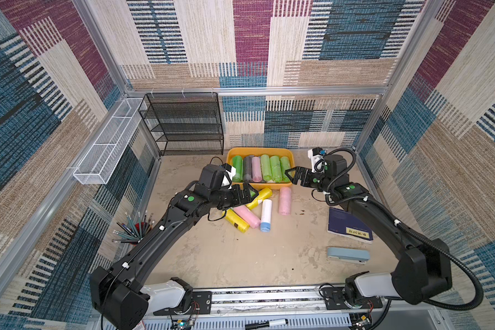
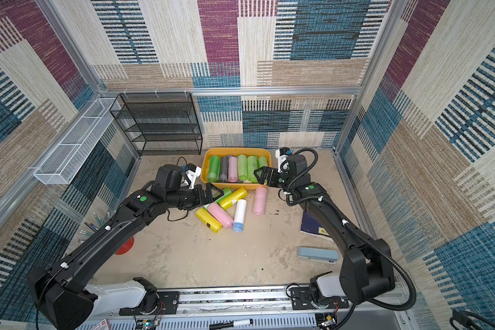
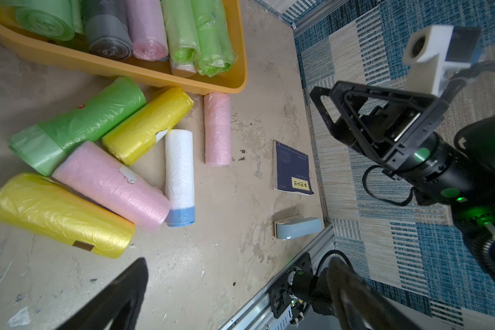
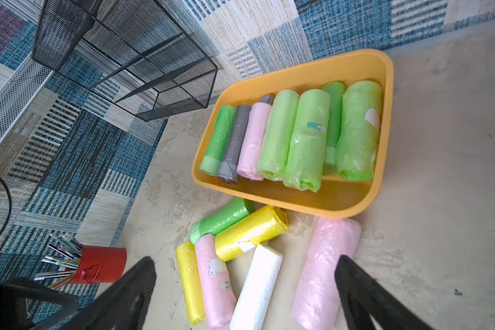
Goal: Put the roll of trash bags into the storage box
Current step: Place the roll of trash bags in the storage box, then pick up the roll of trash bags from the center of the board.
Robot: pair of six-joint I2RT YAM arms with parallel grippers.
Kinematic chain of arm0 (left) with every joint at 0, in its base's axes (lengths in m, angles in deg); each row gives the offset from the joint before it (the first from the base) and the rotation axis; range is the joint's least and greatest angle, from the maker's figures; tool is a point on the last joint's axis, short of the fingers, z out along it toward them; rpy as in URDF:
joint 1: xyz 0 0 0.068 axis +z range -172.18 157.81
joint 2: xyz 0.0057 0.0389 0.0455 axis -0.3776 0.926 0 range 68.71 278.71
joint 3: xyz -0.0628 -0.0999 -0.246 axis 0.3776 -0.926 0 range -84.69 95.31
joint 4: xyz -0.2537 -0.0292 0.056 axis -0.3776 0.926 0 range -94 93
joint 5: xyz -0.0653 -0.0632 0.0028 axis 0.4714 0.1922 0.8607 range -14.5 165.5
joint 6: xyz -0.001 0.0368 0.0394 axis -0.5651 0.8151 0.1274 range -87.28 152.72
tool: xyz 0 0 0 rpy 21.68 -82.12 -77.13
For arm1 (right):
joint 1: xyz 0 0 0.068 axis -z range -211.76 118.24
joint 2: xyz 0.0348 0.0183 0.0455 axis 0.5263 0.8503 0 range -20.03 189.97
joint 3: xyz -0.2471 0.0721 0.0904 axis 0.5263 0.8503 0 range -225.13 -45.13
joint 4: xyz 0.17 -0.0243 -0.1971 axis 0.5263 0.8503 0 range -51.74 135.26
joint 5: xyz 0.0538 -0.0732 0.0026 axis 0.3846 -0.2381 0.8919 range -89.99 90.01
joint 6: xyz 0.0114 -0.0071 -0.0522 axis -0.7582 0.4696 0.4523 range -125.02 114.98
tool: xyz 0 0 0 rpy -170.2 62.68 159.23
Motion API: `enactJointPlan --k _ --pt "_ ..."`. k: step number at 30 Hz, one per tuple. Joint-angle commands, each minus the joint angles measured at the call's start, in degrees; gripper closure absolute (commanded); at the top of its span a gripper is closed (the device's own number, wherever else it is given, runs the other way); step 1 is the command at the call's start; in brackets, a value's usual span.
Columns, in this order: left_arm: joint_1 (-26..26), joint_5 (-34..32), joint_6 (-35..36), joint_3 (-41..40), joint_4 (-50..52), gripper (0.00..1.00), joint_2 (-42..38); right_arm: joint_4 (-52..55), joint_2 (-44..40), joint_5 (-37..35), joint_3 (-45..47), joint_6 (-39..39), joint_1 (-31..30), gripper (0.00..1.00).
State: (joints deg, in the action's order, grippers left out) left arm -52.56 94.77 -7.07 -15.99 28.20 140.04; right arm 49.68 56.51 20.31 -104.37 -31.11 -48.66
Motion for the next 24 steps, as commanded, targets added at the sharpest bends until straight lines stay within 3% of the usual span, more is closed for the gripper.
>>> enactJointPlan --k 1,14,24 --pt "0.0 -1.8 1.4 -1.3 2.2 0.02 -1.3 -3.2 -3.6 -2.0 4.9 -3.3 -0.1 0.01" --pt "0.0 -5.9 1.2 -9.8 4.4 0.02 -10.6 -7.8 -8.8 -0.3 19.8 -7.7 -0.1 0.01" --pt "0.0 -7.0 1.0 -13.3 4.4 0.02 -12.5 -10.3 -7.9 1.6 24.7 -9.0 -0.1 0.01"
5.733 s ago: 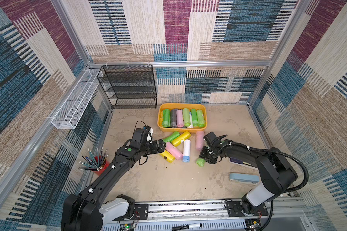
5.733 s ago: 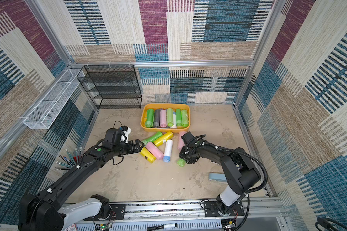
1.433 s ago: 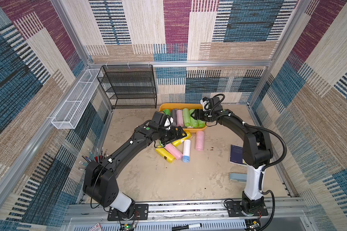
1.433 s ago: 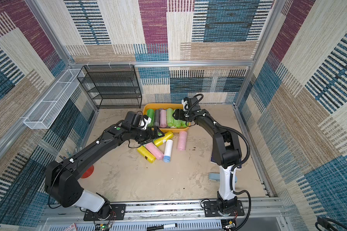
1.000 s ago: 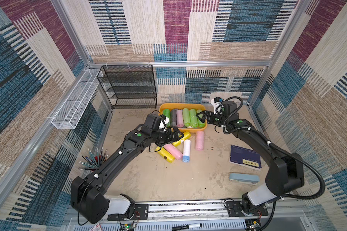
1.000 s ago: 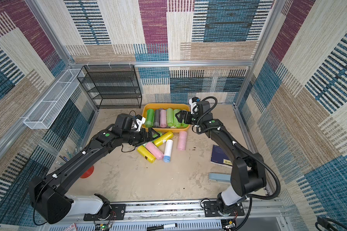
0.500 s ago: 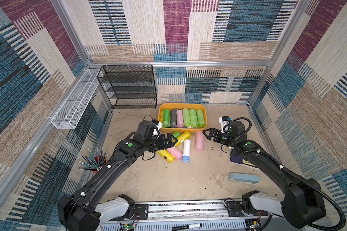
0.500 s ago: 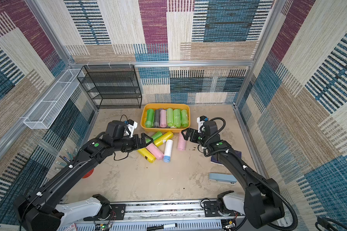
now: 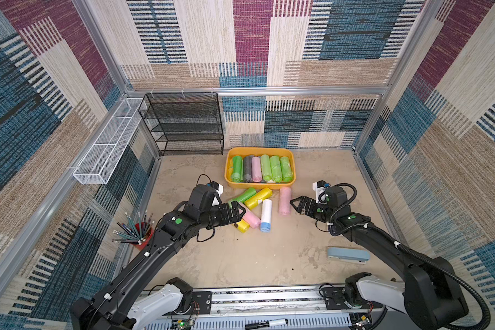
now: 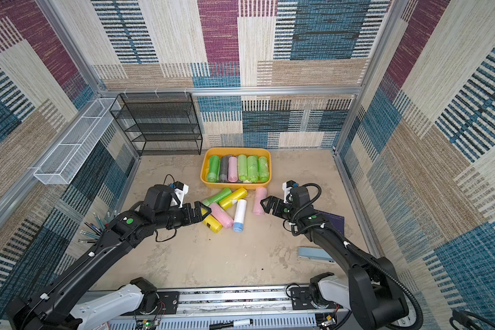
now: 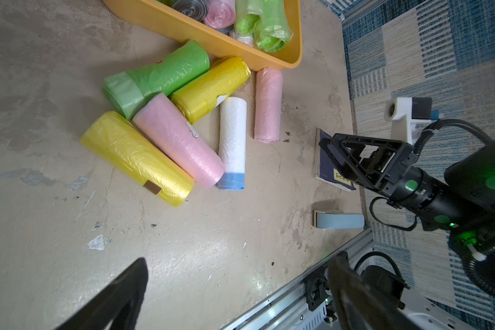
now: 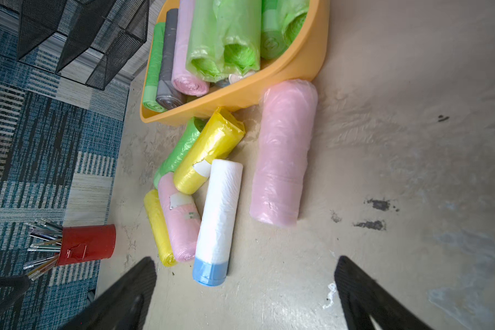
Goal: Put the roll of trash bags into the storage box
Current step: Pick up the roll of trash bags from the center of the board.
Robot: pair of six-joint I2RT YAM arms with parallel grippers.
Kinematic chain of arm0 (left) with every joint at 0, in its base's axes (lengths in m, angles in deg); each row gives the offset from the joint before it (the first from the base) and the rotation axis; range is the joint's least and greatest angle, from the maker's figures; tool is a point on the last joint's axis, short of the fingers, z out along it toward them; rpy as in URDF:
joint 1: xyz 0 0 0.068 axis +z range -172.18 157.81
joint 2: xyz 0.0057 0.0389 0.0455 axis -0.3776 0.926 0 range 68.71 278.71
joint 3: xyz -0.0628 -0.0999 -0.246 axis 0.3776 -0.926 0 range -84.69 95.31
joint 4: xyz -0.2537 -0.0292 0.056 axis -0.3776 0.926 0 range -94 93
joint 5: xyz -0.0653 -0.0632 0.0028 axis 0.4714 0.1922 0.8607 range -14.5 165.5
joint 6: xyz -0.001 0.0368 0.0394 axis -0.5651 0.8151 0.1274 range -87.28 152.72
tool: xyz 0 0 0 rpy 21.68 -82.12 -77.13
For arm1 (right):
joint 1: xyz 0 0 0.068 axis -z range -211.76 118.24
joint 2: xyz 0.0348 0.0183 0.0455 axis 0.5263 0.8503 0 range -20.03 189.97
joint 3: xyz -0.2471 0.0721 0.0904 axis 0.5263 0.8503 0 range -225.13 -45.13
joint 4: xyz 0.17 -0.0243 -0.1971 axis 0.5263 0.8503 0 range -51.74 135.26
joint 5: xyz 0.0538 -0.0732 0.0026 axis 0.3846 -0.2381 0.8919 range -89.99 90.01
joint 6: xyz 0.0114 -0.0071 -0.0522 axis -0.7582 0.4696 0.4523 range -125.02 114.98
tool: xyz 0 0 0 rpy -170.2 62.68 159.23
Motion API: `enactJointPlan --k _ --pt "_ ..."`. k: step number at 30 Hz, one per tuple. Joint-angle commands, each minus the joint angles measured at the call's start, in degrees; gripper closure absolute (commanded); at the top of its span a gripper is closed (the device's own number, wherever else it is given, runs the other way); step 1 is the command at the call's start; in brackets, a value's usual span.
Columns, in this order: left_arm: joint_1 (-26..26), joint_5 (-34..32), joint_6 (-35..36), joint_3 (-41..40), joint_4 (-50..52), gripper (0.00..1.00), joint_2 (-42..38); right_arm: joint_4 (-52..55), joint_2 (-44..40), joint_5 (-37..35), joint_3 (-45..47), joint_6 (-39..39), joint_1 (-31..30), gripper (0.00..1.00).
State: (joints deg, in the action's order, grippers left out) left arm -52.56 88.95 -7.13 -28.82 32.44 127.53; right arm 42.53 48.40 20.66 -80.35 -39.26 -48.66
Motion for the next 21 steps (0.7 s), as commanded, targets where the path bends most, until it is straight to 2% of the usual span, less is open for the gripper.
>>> enactJointPlan --k 1,15,17,21 --pt "0.0 -1.3 1.4 -0.5 0.2 0.02 0.1 -3.5 0.4 1.3 1.0 -0.8 -0.1 0.01" --pt "0.1 -3.0 -1.9 -6.4 -6.4 0.02 -1.4 -4.9 9.2 4.3 -2.8 1.1 -0.1 0.02" --pt "0.2 -3.2 -1.9 -6.8 -6.6 0.02 -1.0 -5.2 10.4 4.1 -3.3 1.3 -0.1 0.05" --pt "0.1 -2.7 -2.1 -7.1 -7.6 0.02 0.0 -5.9 13.3 4.8 -4.4 1.3 -0.1 0.15"
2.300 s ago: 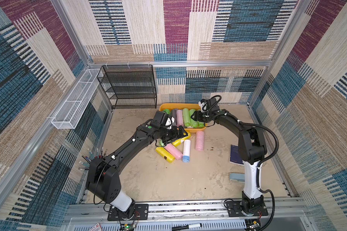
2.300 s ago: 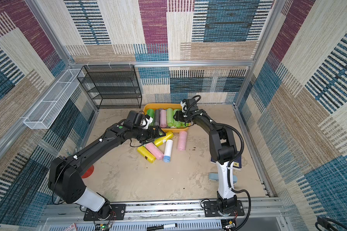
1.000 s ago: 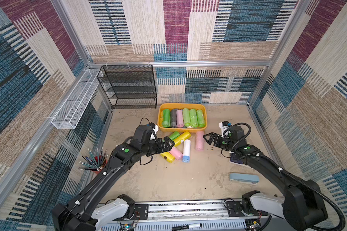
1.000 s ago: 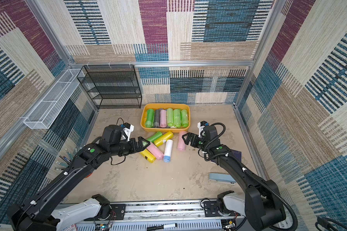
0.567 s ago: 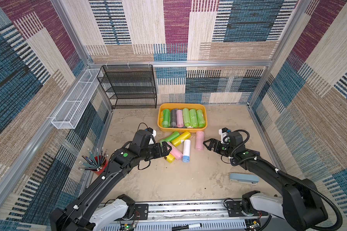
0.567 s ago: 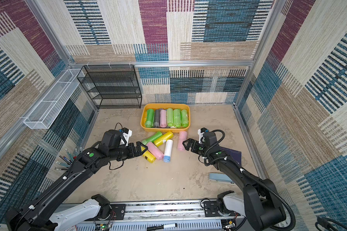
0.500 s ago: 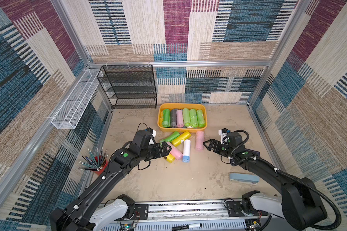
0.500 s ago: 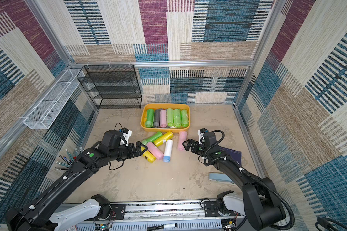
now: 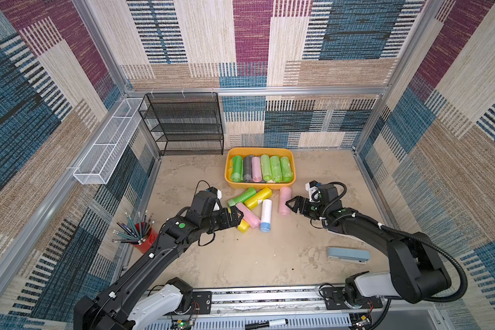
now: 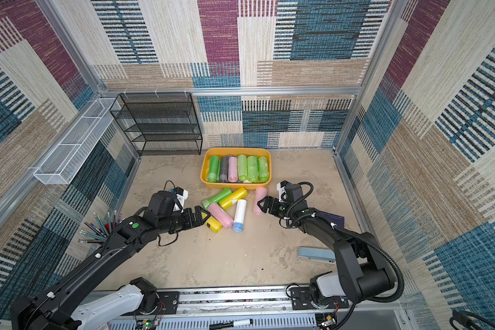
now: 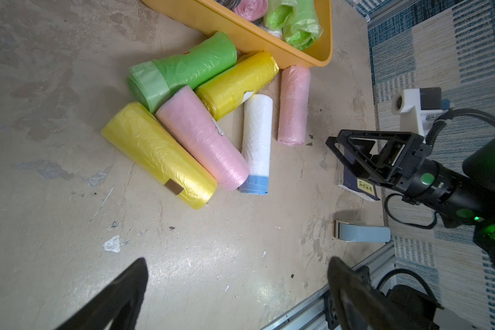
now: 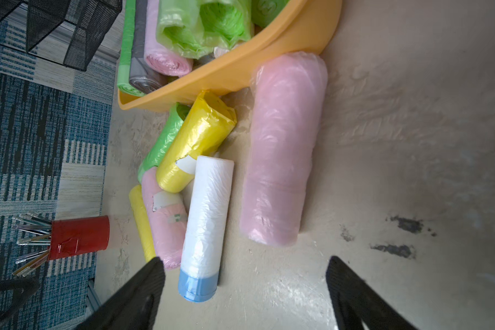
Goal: Put the roll of trash bags into the storage box
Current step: Pick up the roll of trash bags from the center of the board.
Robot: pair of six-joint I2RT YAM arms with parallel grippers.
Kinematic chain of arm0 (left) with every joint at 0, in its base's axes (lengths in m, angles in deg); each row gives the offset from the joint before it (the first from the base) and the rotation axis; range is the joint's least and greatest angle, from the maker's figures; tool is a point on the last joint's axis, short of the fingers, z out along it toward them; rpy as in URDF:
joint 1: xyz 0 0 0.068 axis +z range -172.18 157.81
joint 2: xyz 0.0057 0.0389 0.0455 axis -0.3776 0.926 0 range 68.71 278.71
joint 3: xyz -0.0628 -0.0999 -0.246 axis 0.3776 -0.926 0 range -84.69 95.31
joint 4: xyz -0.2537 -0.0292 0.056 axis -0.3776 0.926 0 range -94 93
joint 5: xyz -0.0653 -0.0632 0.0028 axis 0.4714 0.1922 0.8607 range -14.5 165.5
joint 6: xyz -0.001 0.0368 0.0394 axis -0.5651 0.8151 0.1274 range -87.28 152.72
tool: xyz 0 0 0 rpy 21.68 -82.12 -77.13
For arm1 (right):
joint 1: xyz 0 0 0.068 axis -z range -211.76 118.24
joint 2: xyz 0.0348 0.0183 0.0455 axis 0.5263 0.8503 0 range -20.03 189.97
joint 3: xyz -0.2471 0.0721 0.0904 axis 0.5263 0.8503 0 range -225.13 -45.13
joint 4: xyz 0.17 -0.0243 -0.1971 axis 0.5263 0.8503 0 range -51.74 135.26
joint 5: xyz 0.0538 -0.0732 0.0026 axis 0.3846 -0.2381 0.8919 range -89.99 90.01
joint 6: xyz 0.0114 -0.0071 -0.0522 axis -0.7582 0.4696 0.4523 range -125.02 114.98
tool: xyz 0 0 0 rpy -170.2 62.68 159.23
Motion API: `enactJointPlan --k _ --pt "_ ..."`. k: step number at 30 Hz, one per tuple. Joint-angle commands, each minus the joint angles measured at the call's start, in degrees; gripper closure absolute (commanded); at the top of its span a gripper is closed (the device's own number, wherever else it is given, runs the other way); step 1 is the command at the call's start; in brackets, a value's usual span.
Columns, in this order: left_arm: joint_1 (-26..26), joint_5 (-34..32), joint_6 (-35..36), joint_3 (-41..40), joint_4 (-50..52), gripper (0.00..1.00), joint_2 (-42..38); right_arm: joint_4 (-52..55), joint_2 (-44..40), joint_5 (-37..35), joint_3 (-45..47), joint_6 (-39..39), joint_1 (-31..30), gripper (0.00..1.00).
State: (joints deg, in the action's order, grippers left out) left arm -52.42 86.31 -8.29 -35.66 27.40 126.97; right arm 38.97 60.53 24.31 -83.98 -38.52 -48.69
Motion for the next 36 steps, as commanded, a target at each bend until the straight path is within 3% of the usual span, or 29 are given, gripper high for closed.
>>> enactJointPlan --k 1,4,7,18,36 --pt "0.0 0.2 -1.0 -0.2 -2.9 0.02 0.9 -2.6 2.0 1.4 -0.9 0.4 -0.1 0.19" --pt "0.0 0.9 -0.8 -0.1 -3.5 0.02 1.9 -3.5 3.9 1.7 -1.3 0.1 -0.1 0.30" --pt "0.0 1.2 -0.6 -0.3 -4.0 0.02 2.8 -3.4 5.9 1.2 -2.4 0.0 -0.1 0.34" --pt "0.0 1.8 -0.8 -1.0 -5.2 0.02 4.6 1.7 14.1 -3.9 -10.4 3.0 -1.6 0.36" --pt "0.4 0.2 1.0 -1.0 -2.8 0.02 5.1 18.7 26.7 -22.5 -25.0 7.8 -9.2 0.35"
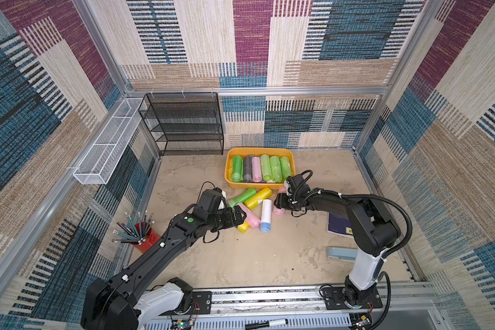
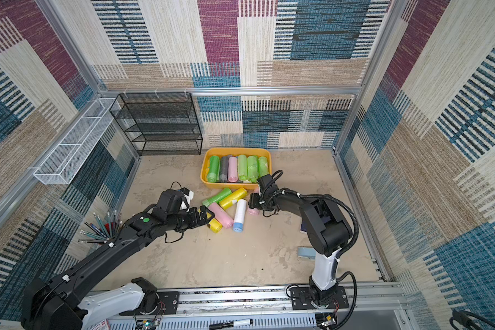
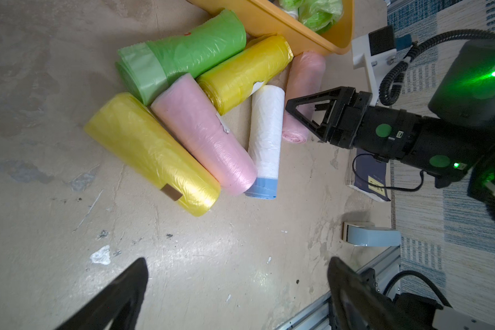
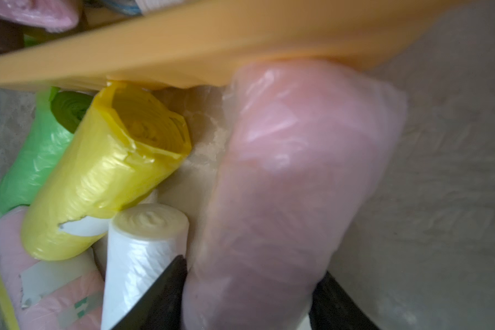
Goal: Put the roll of trash bags into the storage box
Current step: Pick up the roll of trash bags from the center of the board.
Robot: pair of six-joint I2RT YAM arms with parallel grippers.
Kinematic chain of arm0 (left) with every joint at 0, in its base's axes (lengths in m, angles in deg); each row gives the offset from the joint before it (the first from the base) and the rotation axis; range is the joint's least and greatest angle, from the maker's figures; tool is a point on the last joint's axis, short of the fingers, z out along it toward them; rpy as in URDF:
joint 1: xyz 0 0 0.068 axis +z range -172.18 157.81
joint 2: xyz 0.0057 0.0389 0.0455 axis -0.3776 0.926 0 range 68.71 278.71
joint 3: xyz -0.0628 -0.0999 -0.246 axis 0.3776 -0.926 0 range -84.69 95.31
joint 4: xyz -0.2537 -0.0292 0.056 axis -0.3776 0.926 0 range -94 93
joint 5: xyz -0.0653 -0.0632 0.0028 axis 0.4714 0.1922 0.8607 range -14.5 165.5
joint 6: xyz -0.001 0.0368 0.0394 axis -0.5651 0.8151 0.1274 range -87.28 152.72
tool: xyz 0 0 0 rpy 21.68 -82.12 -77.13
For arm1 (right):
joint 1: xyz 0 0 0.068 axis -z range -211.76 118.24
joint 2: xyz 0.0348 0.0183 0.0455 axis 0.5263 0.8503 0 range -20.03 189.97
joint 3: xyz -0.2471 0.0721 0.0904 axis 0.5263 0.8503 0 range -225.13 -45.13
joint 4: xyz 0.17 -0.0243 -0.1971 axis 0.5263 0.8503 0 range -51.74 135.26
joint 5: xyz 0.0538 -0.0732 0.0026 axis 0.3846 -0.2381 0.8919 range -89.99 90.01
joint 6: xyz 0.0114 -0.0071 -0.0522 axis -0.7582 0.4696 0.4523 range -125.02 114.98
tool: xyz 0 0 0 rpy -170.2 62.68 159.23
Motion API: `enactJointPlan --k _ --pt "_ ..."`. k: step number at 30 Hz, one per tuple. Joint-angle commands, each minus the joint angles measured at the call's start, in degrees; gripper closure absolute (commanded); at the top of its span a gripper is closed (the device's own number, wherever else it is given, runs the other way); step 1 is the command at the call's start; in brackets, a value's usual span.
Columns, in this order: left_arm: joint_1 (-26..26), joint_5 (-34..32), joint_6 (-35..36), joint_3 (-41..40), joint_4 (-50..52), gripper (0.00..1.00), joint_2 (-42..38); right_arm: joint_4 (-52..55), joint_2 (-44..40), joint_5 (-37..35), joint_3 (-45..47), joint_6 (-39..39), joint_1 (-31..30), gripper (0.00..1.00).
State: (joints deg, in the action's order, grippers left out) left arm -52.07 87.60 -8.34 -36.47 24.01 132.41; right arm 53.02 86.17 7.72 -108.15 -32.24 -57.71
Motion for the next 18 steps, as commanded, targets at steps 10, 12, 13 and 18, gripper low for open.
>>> enactJointPlan --k 10,12,13,18 --pt "0.3 -2.3 1.8 -0.3 1.7 0.02 -1.5 7.4 0.3 -10.3 0.0 2.3 -0.6 0.36" --pt "0.4 -2.3 2.0 -0.1 1.9 0.02 -1.6 7.1 -0.4 -9.9 1.0 1.9 -0.7 0.40" --pt "0.3 -2.3 2.1 0.0 2.1 0.02 -1.7 6.7 -0.9 -9.6 1.6 1.8 -0.7 0.43" --pt "0.4 -3.2 2.3 0.2 2.9 0.02 -2.6 4.8 -3.6 -7.2 4.6 0.9 -0.7 0.46"
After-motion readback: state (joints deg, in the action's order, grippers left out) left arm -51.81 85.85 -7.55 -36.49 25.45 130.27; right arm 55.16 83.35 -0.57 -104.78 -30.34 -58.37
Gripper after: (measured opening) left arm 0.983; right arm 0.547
